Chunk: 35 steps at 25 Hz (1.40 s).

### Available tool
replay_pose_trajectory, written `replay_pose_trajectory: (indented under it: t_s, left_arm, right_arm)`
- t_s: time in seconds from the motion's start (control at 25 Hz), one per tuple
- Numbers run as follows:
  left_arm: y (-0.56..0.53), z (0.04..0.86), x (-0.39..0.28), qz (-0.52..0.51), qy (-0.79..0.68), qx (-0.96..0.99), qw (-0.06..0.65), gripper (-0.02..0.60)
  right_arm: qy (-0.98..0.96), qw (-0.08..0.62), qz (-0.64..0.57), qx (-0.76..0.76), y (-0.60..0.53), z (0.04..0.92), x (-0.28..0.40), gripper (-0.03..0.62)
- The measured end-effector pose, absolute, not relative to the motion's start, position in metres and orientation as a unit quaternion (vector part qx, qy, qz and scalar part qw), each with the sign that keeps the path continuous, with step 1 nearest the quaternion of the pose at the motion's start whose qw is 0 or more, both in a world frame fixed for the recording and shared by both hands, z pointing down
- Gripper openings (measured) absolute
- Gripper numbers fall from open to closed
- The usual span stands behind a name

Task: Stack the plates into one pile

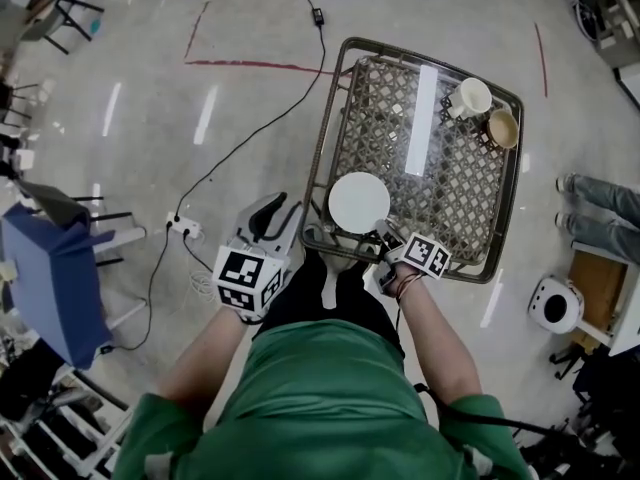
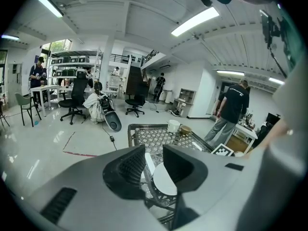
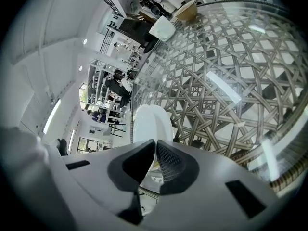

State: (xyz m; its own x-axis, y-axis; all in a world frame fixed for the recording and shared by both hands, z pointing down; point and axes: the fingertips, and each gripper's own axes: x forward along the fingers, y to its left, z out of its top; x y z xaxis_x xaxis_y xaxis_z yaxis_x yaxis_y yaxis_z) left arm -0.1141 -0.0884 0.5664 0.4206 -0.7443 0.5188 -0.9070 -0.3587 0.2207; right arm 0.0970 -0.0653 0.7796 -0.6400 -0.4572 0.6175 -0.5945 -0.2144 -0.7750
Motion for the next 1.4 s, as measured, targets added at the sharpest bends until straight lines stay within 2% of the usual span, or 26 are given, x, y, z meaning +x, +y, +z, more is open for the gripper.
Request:
replay_pose_trajectory:
  t_s: [0.16,0.24,0.36,0.48,0.64,0.92,1.08,1.24,1.4]
  left_arm:
    - [-0.090,0.565,-0.114,0.169,-0.510,0.810,0.235,0.124]
    - [-0.091,0.565,-0.112,0.177,-0.506,0.814,0.221,0.126]
    - [-0.093,0.564,-0.107,0.180,-0.502,0.819,0.215,0.126]
    - [-0.094,0.563,-0.105,0.177,-0.501,0.819,0.216,0.124]
    - [-0.102,0.553,-0.104,0.169,-0.503,0.821,0.211,0.124]
    - [-0.133,0.515,-0.109,0.138,-0.524,0.819,0.189,0.126]
    - [-0.156,0.488,-0.121,0.138,-0.554,0.804,0.167,0.124]
    - [-0.174,0.460,-0.130,0.122,-0.577,0.794,0.148,0.124]
    - [-0.183,0.430,-0.130,0.105,-0.586,0.794,0.120,0.124]
  right_arm:
    - [-0.636,0.084,0.634,0.432,-0.067,0.783,0.098,0.044]
    - [-0.647,0.109,0.615,0.438,-0.069,0.783,0.098,0.151]
    - [-0.665,0.141,0.578,0.451,-0.073,0.779,0.103,0.196]
    - [-0.685,0.162,0.533,0.470,-0.083,0.766,0.111,0.215]
    - [-0.710,0.157,0.466,0.504,-0.113,0.728,0.126,0.212]
    - [-0.742,0.078,0.382,0.546,-0.179,0.621,0.152,0.149]
    - [-0.773,0.092,0.269,0.568,-0.209,0.546,0.165,0.091]
    - [-0.799,0.096,0.167,0.570,-0.221,0.480,0.161,0.068]
    - [-0.825,0.065,0.109,0.551,-0.220,0.422,0.145,0.051]
